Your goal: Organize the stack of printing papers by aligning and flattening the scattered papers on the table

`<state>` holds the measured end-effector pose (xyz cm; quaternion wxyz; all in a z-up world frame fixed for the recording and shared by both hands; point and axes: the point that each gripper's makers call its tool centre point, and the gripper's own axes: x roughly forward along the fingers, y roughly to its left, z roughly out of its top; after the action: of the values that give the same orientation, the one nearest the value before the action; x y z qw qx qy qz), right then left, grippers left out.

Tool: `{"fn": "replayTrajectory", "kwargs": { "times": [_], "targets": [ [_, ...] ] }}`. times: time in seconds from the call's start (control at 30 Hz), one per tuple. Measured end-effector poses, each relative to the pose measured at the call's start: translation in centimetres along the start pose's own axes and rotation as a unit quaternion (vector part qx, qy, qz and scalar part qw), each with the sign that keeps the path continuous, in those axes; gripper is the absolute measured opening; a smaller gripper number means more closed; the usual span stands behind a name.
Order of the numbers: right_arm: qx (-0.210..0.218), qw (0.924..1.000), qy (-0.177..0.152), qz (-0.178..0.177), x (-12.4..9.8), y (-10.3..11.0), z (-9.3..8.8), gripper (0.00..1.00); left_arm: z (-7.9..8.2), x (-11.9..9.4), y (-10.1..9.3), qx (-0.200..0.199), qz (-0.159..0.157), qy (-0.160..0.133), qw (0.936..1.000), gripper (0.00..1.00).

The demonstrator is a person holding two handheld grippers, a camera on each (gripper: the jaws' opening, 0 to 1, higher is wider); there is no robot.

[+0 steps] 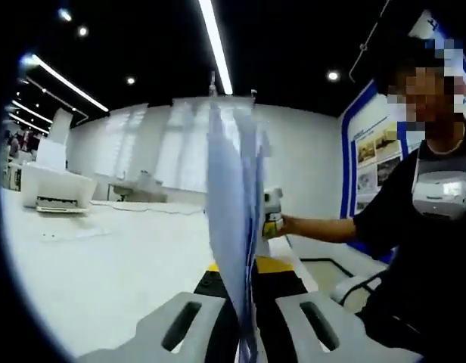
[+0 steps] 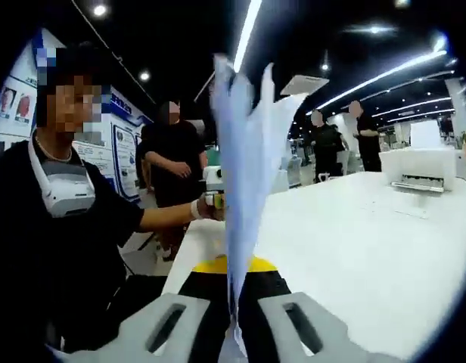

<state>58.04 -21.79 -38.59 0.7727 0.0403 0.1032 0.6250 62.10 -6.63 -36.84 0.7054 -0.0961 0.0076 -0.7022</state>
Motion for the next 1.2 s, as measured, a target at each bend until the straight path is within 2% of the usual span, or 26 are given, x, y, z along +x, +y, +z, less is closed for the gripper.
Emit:
{"fn": "replayTrajectory", "kwargs": {
  "times": [0.07, 0.1, 0.13, 0.17, 0.2, 0.23, 0.27, 0.3, 0.33, 0.37, 0.43, 0.47, 0.5, 0.6, 0.63, 0.73, 0.8, 0.87, 0.97, 1.2],
  "targets": [
    [-0.017, 0.9998, -0.007, -0.001, -0.2, 0.0, 1.0, 0.0, 0.6, 0.1, -0.2, 0.008, -0.003, -0.001, 1.0, 0.06],
    [-0.023, 0.9997, -0.011, -0.001, -0.2, 0.0, 1.4, 0.03, 0.8, 0.0, -0.2, 0.009, -0.005, -0.001, 0.9999, 0.08],
    [-0.023, 0.9997, -0.012, 0.0, -0.2, 0.1, 1.6, 0.14, 0.8, 0.0, -0.2, 0.009, -0.005, -0.001, 0.9999, 0.14],
    [-0.023, 0.9997, -0.014, 0.001, -0.3, 0.2, 1.8, 0.19, 0.8, 0.0, -0.2, 0.009, -0.006, -0.001, 0.9999, 0.18],
    [-0.015, 0.9996, -0.022, 0.005, -0.3, 0.2, 2.1, 0.1, 0.5, 0.0, -0.2, 0.006, -0.006, 0.003, 1.0, 0.17],
    [0.003, 0.9995, -0.019, -0.024, -0.3, -1.0, 1.3, 0.0, -1.6, -0.2, 0.8, -0.045, 0.014, 0.022, 0.9986, 0.09],
    [0.019, 0.9997, -0.013, -0.005, -0.2, -0.4, 0.6, 0.0, -2.3, -0.3, 1.0, -0.059, 0.014, 0.023, 0.9979, 0.06],
    [0.023, 0.9997, -0.011, 0.003, -0.1, -0.1, 0.3, 0.0, -2.4, -0.3, 1.1, -0.057, 0.01, 0.02, 0.9981, 0.06],
    [0.003, 1.0, -0.008, 0.002, 0.1, -0.1, 0.0, 0.0, -2.3, -0.3, 0.5, -0.043, -0.007, 0.009, 0.999, 0.06],
    [0.005, 0.9998, -0.015, -0.01, 0.2, -0.3, 0.2, 0.0, -2.2, -0.2, 0.2, -0.03, -0.014, 0.005, 0.9994, 0.06],
    [0.036, 0.9991, -0.016, -0.013, 0.1, -0.2, 0.4, 0.0, -2.0, -0.4, 0.5, -0.069, 0.001, 0.002, 0.9976, 0.06],
    [0.062, 0.998, -0.009, -0.013, 0.1, -0.1, 0.6, 0.0, -1.8, -0.4, 0.6, -0.063, 0.0, 0.002, 0.998, 0.06],
    [0.067, 0.9975, -0.004, -0.019, 0.0, -0.3, 0.9, 0.0, -1.6, -0.4, 0.4, -0.069, -0.002, 0.001, 0.9976, 0.06],
    [0.115, 0.9929, 0.003, -0.029, 0.1, -0.7, 2.0, 0.0, -0.8, -0.5, 0.5, -0.118, 0.008, -0.001, 0.993, 0.1],
    [0.119, 0.9925, 0.004, -0.025, 0.3, -0.6, 2.1, 0.0, -0.5, -0.7, 0.6, -0.117, 0.005, -0.005, 0.9931, 0.13],
    [0.16, 0.9869, 0.015, -0.01, 0.5, -0.5, 2.0, 0.0, -0.9, -1.8, 1.2, -0.118, 0.027, -0.001, 0.9926, 0.21],
    [0.18, 0.9834, 0.017, -0.007, 0.4, -0.9, 1.5, 0.0, -1.1, -2.8, 1.4, -0.109, 0.04, -0.004, 0.9932, 0.21],
    [0.198, 0.9797, 0.024, -0.021, 0.2, -1.7, 0.5, 0.0, -0.5, -3.9, 1.9, -0.095, 0.058, -0.024, 0.9935, 0.21],
    [0.214, 0.9762, 0.028, -0.019, 0.3, -2.2, -0.5, 0.0, 0.0, -5.4, 2.3, -0.098, 0.072, -0.04, 0.9918, 0.21],
    [0.243, 0.9691, 0.038, -0.023, 0.9, -2.9, -2.0, 0.0, -0.9, -6.0, 3.1, -0.098, 0.085, -0.034, 0.9909, 0.21]
  ]
}}
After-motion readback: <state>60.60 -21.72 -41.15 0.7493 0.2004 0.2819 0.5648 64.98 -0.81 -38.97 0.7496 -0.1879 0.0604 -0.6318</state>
